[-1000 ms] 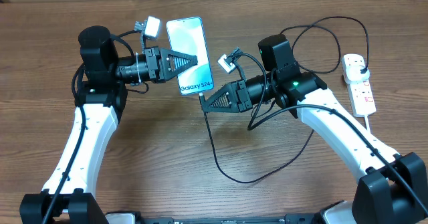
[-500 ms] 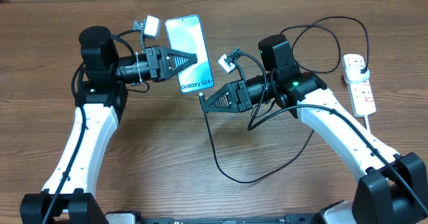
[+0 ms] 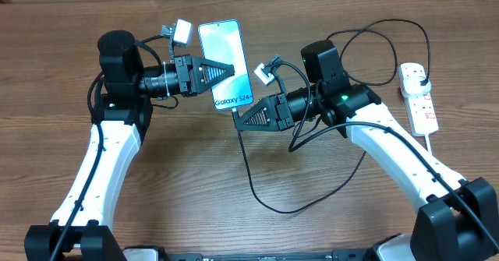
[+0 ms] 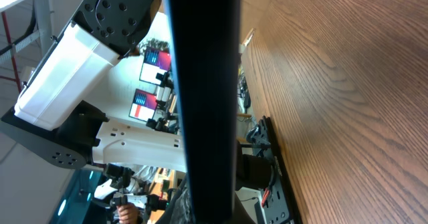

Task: Plug charger to phone and switch on socket

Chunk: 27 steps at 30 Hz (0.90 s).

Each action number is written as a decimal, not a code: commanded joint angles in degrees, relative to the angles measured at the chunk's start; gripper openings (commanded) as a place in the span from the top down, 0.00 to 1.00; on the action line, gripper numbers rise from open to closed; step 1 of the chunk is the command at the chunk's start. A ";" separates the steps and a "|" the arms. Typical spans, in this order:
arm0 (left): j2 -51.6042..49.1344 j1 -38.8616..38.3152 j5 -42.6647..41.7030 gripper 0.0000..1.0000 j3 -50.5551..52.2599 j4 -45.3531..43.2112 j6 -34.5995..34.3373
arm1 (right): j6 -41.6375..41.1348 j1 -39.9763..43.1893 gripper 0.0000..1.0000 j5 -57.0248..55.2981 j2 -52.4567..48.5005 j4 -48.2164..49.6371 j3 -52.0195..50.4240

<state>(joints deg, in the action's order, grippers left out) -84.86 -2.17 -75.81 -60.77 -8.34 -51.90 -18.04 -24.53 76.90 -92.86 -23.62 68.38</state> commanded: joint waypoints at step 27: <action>0.74 -0.42 -0.68 0.96 -0.46 0.59 2.89 | -0.20 -0.15 0.96 -3.17 0.17 0.79 0.20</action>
<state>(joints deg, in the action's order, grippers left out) -84.86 -2.17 -75.20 -60.80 -7.66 -50.52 -18.02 -24.53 75.42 -92.86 -23.38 68.38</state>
